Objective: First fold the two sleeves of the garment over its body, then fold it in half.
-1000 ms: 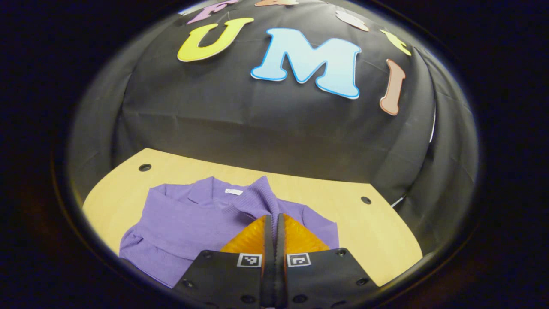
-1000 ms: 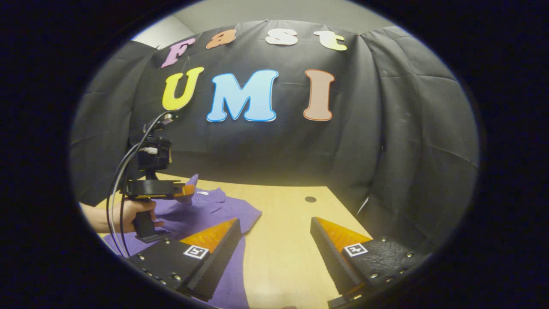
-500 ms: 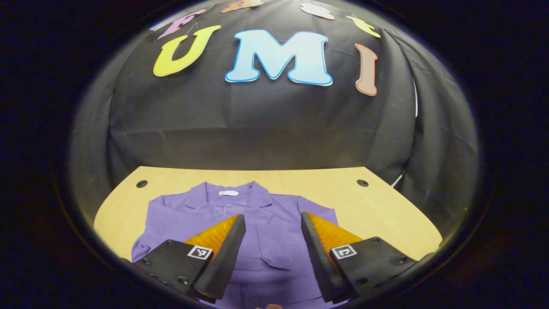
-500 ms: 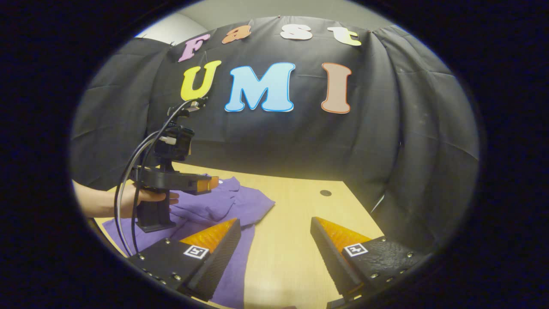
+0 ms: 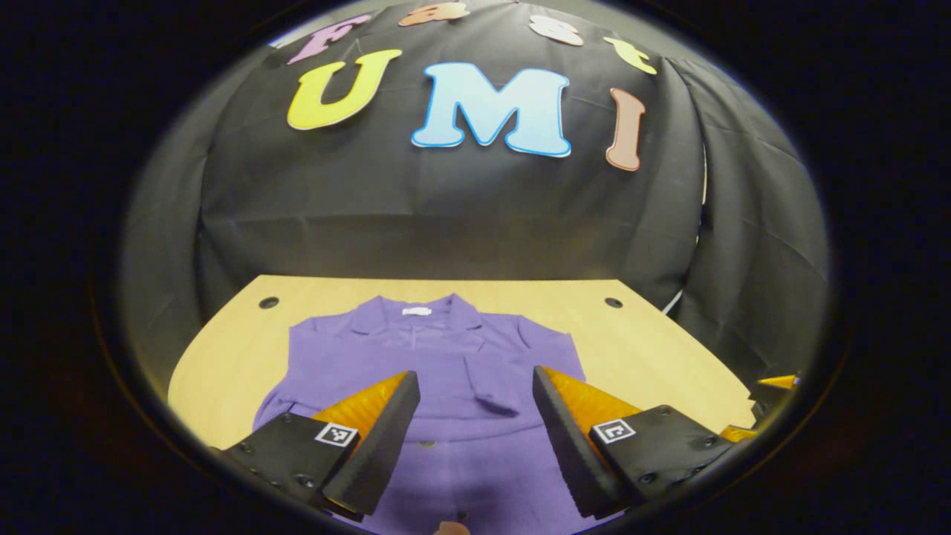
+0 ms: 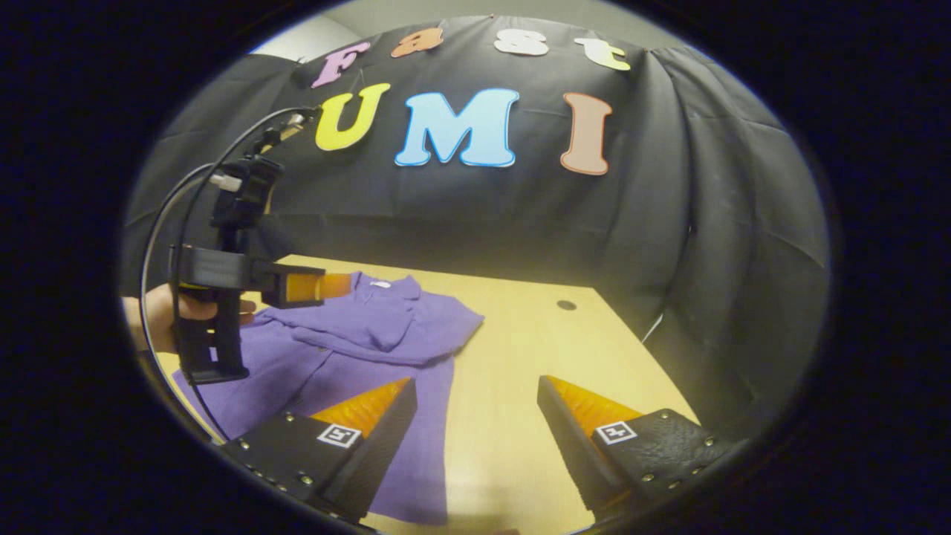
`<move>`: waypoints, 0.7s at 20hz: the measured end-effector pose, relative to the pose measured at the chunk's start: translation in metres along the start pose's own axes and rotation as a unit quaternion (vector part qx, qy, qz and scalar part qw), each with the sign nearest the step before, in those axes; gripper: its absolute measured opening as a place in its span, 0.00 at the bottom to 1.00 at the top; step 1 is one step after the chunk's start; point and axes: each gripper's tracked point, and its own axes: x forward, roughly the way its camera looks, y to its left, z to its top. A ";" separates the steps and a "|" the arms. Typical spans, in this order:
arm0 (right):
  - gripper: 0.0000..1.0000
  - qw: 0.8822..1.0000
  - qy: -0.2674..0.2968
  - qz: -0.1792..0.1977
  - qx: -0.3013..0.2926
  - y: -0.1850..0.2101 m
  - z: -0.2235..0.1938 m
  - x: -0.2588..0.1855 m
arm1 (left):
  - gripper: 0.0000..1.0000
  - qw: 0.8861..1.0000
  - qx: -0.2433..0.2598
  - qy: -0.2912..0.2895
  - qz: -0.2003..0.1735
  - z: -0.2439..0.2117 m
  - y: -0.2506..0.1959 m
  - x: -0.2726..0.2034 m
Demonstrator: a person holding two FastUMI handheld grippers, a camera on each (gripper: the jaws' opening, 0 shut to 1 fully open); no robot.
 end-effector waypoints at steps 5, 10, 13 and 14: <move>0.99 0.998 0.055 -0.013 0.032 0.018 -0.039 -0.003 | 0.99 0.999 0.004 0.026 0.018 -0.041 0.058 -0.055; 0.99 0.993 0.100 -0.020 0.059 0.035 -0.079 -0.012 | 0.99 0.997 -0.014 0.059 0.042 -0.094 0.113 -0.107; 0.99 0.989 0.124 -0.022 0.077 0.042 -0.101 -0.015 | 0.99 0.995 -0.024 0.084 0.056 -0.129 0.143 -0.135; 0.99 0.988 0.130 -0.021 0.086 0.044 -0.109 -0.018 | 0.99 0.993 -0.024 0.094 0.063 -0.139 0.154 -0.146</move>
